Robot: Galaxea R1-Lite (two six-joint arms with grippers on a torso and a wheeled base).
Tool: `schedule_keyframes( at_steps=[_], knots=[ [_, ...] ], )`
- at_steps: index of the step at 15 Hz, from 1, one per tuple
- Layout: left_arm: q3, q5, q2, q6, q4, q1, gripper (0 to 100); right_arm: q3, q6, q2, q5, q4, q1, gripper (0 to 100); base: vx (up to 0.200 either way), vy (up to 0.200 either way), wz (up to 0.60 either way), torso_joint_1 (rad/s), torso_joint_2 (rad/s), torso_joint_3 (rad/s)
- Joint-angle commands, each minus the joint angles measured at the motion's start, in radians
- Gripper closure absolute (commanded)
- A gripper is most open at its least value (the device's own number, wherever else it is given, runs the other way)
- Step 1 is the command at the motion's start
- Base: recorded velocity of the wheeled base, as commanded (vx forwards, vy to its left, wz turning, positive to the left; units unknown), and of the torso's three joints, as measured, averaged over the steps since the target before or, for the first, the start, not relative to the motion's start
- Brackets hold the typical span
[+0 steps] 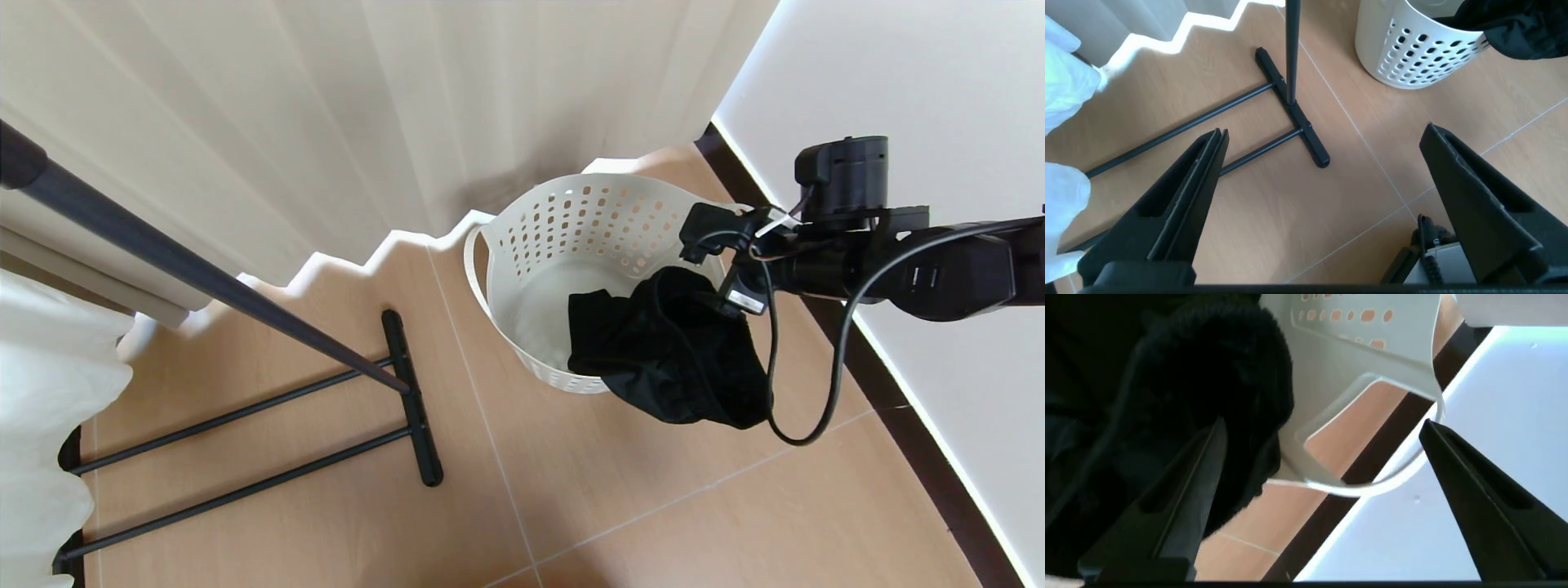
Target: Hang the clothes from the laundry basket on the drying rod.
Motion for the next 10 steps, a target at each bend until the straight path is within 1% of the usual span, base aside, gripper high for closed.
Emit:
schedule_keyframes(
  at_steps=[1,2,3,5,8,9,10],
  knots=[
    [0.0,0.0,0.0,0.0,0.0,0.0,0,-0.032,0.002,0.066,-0.032,-0.007,0.008,0,0.0,0.0,0.0,0.0,0.0,0.0],
    [0.0,0.0,0.0,0.0,0.0,0.0,0,-0.05,0.006,0.077,-0.066,-0.013,0.008,0,0.0,0.0,0.0,0.0,0.0,0.0],
    [0.0,0.0,0.0,0.0,0.0,0.0,0,-0.072,0.011,0.086,-0.072,-0.013,0.008,0,0.0,0.0,0.0,0.0,0.0,0.0],
    [0.0,0.0,0.0,0.0,0.0,0.0,0,-0.107,0.025,0.1,-0.072,-0.006,0.006,0,0.0,0.0,0.0,0.0,0.0,0.0],
    [0.0,0.0,0.0,0.0,0.0,0.0,0,-0.107,0.054,0.118,-0.069,-0.004,0.008,0,0.0,0.0,0.0,0.0,0.0,0.0],
    [0.0,0.0,0.0,0.001,0.0,0.002,0,-0.116,0.086,0.129,-0.069,-0.004,0.009,0,0.0,0.0,0.0,0.0,0.0,0.0],
    [0.0,0.0,0.0,0.001,0.0,0.002,0,-0.116,0.086,0.129,-0.069,-0.004,0.009,0,0.0,0.0,0.0,0.0,0.0,0.0]
  ],
)
